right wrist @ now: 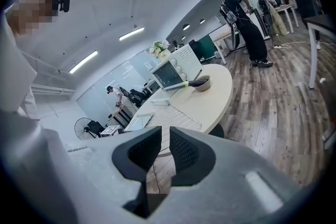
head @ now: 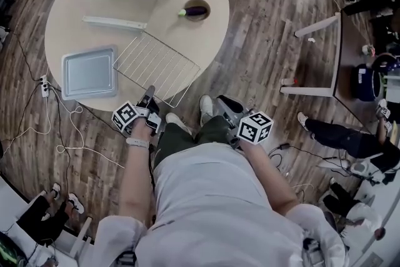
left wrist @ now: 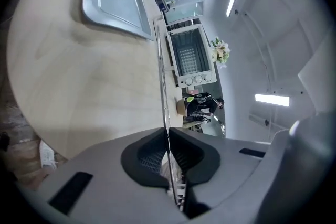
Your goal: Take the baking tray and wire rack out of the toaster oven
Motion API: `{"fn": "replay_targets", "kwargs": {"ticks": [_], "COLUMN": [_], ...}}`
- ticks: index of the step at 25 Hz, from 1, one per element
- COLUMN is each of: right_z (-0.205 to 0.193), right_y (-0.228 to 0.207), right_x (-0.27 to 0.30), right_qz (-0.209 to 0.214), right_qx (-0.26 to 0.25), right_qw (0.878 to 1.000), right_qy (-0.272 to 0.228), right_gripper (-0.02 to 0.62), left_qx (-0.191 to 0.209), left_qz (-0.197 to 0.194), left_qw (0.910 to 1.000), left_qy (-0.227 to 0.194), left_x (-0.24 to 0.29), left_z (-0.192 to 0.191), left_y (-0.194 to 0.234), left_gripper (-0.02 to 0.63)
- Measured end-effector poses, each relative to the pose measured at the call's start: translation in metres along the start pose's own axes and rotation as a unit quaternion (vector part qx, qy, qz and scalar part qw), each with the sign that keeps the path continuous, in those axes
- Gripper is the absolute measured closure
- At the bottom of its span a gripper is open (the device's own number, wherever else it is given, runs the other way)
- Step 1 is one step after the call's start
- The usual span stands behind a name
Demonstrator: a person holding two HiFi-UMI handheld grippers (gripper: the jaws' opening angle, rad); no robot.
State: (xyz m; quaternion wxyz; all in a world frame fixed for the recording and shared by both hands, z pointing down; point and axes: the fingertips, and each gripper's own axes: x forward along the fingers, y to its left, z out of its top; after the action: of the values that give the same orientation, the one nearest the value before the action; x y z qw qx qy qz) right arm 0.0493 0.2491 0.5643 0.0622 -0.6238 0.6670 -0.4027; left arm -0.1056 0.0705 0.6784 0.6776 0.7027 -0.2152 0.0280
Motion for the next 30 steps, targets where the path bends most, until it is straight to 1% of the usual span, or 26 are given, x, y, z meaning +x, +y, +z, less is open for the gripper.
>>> {"fn": "replay_targets", "kwargs": {"ticks": [2, 6, 12, 16, 20, 24, 28, 30], "right_z": [0.007, 0.017, 0.029, 0.037, 0.042, 0.045, 0.048, 0.051], "right_y": [-0.003, -0.008, -0.017, -0.022, -0.023, -0.023, -0.024, -0.027], "right_x": [0.002, 0.003, 0.006, 0.007, 0.006, 0.006, 0.009, 0.012], "right_qz": [0.003, 0.011, 0.015, 0.017, 0.021, 0.025, 0.032, 0.036], "right_qx": [-0.003, -0.006, -0.012, -0.013, -0.016, -0.018, -0.021, -0.021], "right_qw": [1.000, 1.000, 1.000, 1.000, 1.000, 0.999, 0.999, 0.999], "right_qy": [-0.001, 0.002, 0.008, 0.012, 0.014, 0.014, 0.018, 0.019], "right_gripper": [0.549, 0.549, 0.549, 0.549, 0.549, 0.549, 0.549, 0.549], "left_qx": [0.023, 0.061, 0.097, 0.118, 0.139, 0.167, 0.191, 0.196], "left_qz": [0.032, 0.092, 0.161, 0.194, 0.226, 0.263, 0.283, 0.286], "left_qw": [0.9992, 0.9938, 0.9822, 0.9738, 0.9640, 0.9502, 0.9399, 0.9380], "left_qy": [-0.001, 0.003, 0.006, 0.003, 0.007, 0.011, 0.008, 0.006], "left_x": [0.001, 0.001, -0.002, -0.003, -0.006, -0.012, -0.015, -0.013], "left_z": [0.006, 0.016, 0.032, 0.042, 0.046, 0.050, 0.056, 0.058], "left_y": [0.005, 0.017, 0.031, 0.037, 0.043, 0.049, 0.051, 0.050], "left_gripper": [0.599, 0.565, 0.419, 0.351, 0.322, 0.299, 0.299, 0.298]}}
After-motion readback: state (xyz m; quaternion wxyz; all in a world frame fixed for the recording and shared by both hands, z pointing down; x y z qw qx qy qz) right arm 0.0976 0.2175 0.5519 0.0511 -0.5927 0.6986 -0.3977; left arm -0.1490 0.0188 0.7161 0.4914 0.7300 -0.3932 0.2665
